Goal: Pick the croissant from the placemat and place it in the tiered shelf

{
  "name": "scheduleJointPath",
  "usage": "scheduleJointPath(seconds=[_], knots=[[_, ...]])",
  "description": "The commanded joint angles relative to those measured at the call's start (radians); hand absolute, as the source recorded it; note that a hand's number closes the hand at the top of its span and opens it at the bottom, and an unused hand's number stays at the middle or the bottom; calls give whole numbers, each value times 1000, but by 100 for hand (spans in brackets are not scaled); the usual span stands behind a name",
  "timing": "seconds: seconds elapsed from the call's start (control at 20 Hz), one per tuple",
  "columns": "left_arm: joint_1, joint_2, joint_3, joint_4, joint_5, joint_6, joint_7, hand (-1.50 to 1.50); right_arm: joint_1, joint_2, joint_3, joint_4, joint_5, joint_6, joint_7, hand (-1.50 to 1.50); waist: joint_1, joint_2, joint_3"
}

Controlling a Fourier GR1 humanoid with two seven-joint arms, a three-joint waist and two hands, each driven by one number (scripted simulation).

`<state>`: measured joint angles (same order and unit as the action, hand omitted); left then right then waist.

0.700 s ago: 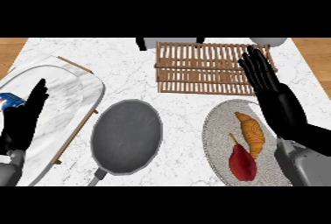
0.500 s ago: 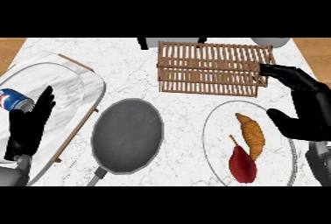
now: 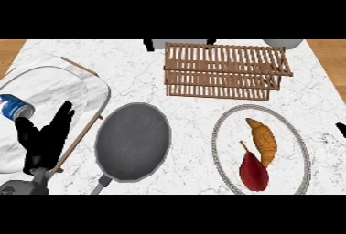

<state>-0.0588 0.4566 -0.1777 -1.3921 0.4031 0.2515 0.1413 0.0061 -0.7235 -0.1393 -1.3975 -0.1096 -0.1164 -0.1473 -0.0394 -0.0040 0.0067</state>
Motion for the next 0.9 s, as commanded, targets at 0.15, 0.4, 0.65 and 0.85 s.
scheduleJointPath(seconds=[0.15, 0.4, 0.65, 0.85], knots=[[14, -46, -25, 39, 16, -24, 74, 0, 144, -120, -46, -57, -42, 217, -81, -150, 19, 2, -8], [28, -45, -3, 68, 22, -58, 51, 0, 215, -170, -23, -267, -71, 294, 81, -150, 16, 0, -9], [5, -52, -1, 87, 11, -62, 60, 0, 224, -235, 18, -462, -33, 291, 323, -150, 18, 3, -10], [20, -67, -24, 42, -9, -49, 76, 0, 163, -192, 103, -561, 39, 186, 581, -150, 43, 5, -9]])
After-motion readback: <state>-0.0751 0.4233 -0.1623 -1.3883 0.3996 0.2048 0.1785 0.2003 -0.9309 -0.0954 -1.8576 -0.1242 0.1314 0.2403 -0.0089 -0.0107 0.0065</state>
